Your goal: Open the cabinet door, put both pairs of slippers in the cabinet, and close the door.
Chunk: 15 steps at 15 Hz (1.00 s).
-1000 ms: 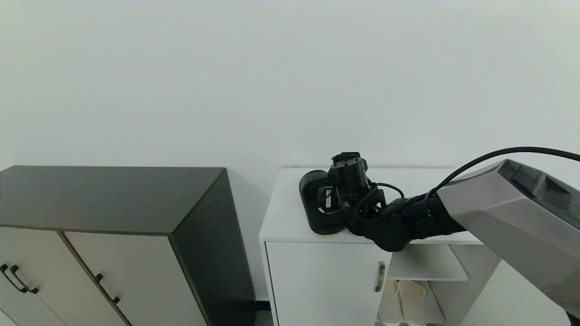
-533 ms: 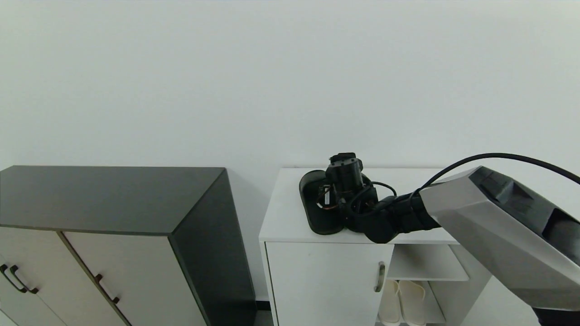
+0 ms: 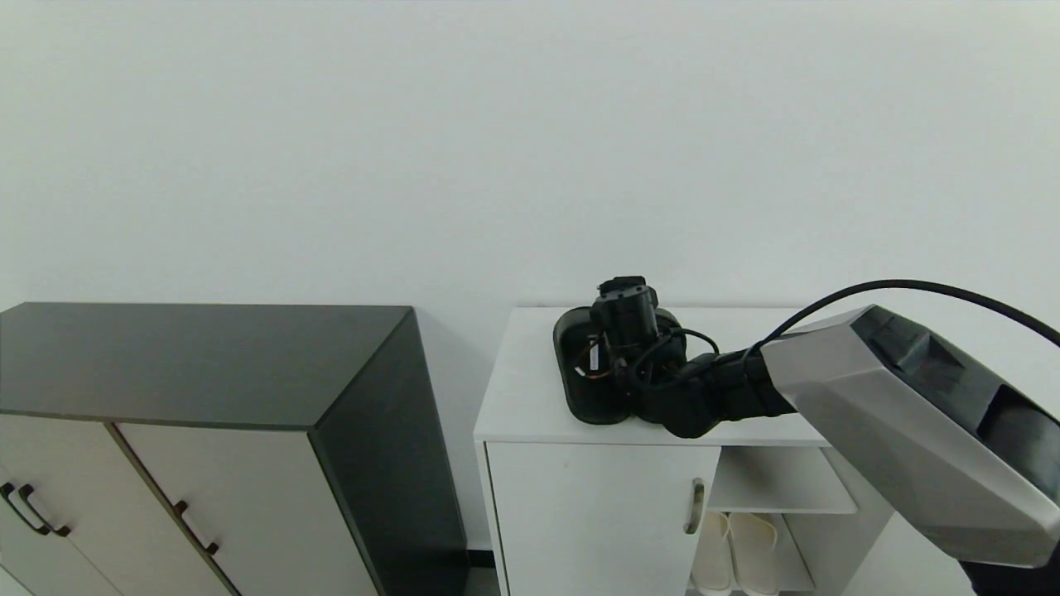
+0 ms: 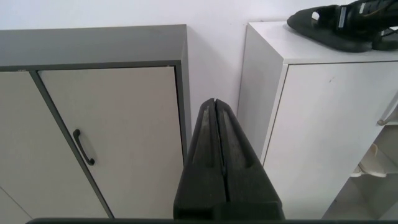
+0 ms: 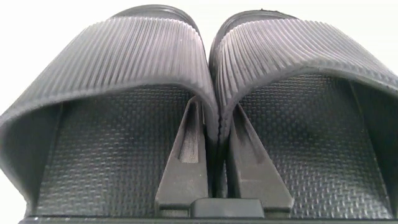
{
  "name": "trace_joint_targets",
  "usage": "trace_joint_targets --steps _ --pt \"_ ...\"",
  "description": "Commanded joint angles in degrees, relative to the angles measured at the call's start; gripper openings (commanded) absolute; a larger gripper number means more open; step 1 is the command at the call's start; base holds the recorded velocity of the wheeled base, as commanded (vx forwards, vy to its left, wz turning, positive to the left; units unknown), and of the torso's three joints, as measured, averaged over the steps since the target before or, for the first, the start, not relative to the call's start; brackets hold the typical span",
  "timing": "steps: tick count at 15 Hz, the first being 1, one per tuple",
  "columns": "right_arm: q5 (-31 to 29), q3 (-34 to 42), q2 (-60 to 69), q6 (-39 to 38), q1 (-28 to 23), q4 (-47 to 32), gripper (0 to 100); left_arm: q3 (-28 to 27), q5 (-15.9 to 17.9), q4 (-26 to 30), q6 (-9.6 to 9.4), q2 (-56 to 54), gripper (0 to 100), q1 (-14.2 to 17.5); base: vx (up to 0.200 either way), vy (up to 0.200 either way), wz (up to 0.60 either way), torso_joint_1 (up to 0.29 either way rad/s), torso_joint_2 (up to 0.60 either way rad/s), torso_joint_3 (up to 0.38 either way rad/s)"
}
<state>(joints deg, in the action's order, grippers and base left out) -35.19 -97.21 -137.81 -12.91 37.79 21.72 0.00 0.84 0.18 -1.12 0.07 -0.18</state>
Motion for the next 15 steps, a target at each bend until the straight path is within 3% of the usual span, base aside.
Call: trace_joint_targets --steps 1,5,7,12,15 --pt "-0.05 1.32 3.08 -0.01 0.35 0.16 0 0.00 0.04 -0.01 -0.02 0.01 0 0.01 0.000 0.000 0.00 0.000 0.00 0.000" --pt "0.13 11.87 12.83 -0.19 2.99 0.95 0 0.00 -0.05 -0.01 0.07 0.01 0 0.01 0.000 0.000 0.00 0.000 0.00 0.000" --pt "3.82 25.49 22.24 -0.01 5.10 5.87 0 0.00 -0.05 -0.01 0.07 0.01 0 0.01 0.000 0.000 0.00 0.000 0.00 0.000" --pt "5.22 48.25 38.15 0.25 9.05 12.11 0 0.00 -0.05 -0.01 0.15 0.01 0 0.01 0.000 0.000 0.00 0.000 0.00 0.000" --pt "4.96 53.35 41.49 -0.19 10.81 12.64 0 0.00 -0.05 -0.01 0.42 -0.07 0 0.01 0.000 0.000 0.00 0.000 0.00 0.000"
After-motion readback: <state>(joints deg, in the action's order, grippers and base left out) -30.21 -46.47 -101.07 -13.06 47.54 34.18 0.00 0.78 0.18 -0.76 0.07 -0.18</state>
